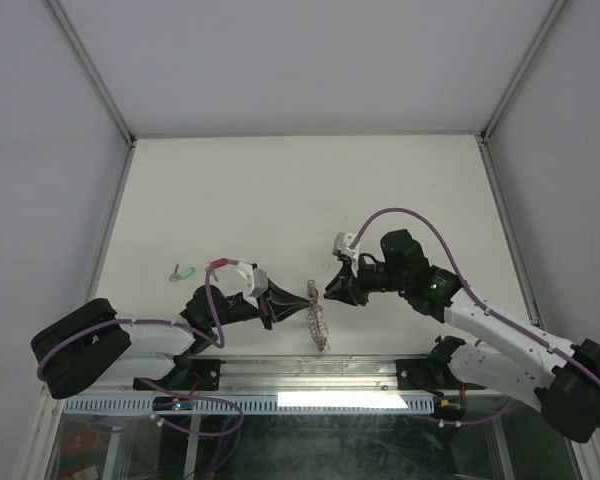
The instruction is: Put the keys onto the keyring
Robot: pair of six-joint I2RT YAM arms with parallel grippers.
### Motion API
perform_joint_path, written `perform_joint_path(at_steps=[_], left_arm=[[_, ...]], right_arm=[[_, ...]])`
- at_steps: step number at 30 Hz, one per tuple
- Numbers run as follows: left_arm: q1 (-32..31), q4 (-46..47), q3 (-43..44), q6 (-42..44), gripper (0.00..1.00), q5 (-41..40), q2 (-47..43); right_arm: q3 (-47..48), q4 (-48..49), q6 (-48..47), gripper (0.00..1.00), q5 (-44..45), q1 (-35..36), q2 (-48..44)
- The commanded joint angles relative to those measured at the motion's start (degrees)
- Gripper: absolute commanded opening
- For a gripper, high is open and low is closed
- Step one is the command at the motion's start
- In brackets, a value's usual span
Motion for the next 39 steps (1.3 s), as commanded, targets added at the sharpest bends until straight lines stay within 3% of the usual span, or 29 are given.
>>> perform_joint_path(at_steps=[1,13,28,39], left_arm=[[0.0,8.9,-0.8,-1.6,0.00,-2.2,1.3],[0.0,19.5,-1.0,-4.8,0.00,-2.0,7.7],[0.1,14.9,-1.0,-3.7,0.00,-1.6,4.0],[0.1,14.6,-1.0,-3.5,0.00,-1.2,4.1]], right_arm=[[2.5,-0.6,0.0,0.22,-5.2,-0.1,1.0],[1.5,1.8,-0.6,0.25,-6.2,-0.1,-0.6],[-4.3,7.4,-0.8,0.36,-8.7,0.9,-3.5],[-3.7,11.8,-0.3,0.37,-6.2,4.2,1.3]])
